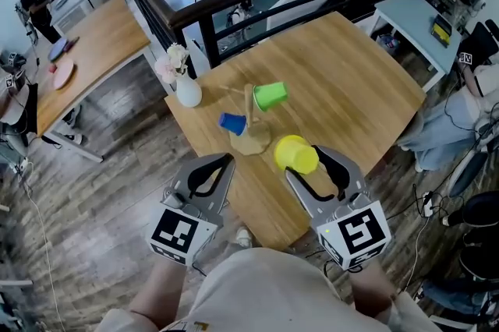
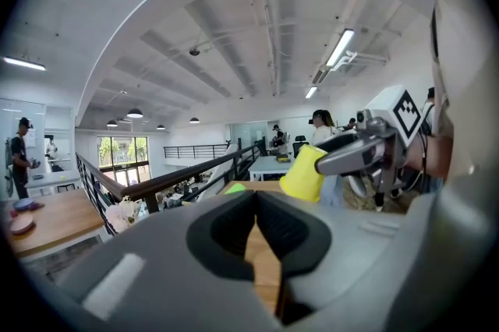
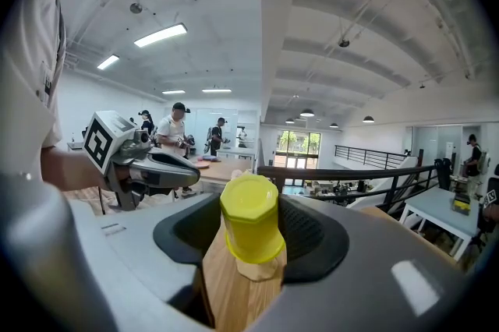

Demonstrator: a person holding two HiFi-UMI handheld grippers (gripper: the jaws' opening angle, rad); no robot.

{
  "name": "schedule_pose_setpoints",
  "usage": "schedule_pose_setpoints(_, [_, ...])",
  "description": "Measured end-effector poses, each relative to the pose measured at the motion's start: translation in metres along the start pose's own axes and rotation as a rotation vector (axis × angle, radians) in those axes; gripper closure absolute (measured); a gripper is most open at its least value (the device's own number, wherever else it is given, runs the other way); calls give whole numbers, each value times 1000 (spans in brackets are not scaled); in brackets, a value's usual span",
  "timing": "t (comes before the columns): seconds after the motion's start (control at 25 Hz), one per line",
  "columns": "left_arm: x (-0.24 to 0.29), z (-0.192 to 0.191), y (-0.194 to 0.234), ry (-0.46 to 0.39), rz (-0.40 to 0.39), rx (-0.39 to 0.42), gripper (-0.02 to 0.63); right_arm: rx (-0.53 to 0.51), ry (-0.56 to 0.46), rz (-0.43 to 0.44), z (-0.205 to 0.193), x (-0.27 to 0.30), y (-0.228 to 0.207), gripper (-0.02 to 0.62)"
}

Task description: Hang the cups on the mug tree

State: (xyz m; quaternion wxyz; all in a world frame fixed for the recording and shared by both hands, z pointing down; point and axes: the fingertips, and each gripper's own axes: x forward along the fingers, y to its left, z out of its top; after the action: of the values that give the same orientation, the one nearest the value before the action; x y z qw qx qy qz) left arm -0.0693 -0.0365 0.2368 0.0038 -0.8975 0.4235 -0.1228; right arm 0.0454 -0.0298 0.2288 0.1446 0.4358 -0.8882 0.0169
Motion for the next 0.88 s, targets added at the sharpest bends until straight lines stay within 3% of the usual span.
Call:
schedule_pose_setpoints(0.52, [32,-17,10,45,-8,3,603,81,29,-69,-28,26,-46,359])
schedule_pose_setpoints(0.88, [64,-38,20,92,-25,-6,603,106,69,-60,-57,63,-69,359])
